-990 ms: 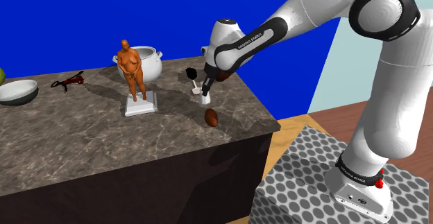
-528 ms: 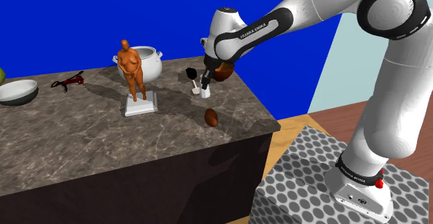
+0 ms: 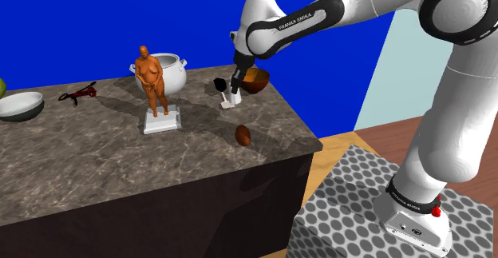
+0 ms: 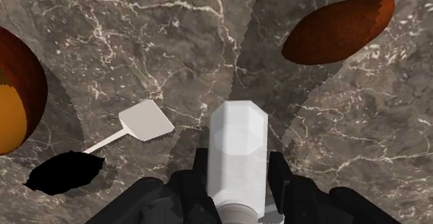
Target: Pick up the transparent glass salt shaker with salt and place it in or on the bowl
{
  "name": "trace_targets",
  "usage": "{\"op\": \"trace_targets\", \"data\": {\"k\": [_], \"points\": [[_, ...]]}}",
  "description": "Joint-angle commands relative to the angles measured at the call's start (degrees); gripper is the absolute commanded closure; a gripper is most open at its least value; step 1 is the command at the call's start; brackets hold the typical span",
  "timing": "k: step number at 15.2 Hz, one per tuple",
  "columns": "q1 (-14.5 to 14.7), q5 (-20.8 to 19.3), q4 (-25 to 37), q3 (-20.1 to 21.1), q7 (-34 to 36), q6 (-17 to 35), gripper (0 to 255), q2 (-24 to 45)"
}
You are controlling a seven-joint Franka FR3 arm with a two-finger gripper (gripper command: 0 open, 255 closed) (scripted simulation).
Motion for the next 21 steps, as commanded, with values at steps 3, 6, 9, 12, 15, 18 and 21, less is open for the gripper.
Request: {"op": "trace_targets", "data": {"k": [3,6,9,12,15,18,21], "points": [[-0.08,0.01,1.86,-0.06,-0.09,-2.91,255,-1.04],[-0.08,-0.01,3.47,-0.06,-0.05,-5.11,255,-1.62],[-0.08,-0.04,4.95,-0.07,-0.01,-7.03,255,-2.06],[-2.17,1.46,8.19,-1.59,-4.30,-8.07,255,0.23],[-4.36,2.98,12.09,-2.92,-8.41,-9.42,255,2.97],[-6.66,4.51,16.76,-4.05,-12.30,-11.12,255,6.19],[-9.09,6.01,22.29,-4.96,-15.91,-13.23,255,9.92]]}}
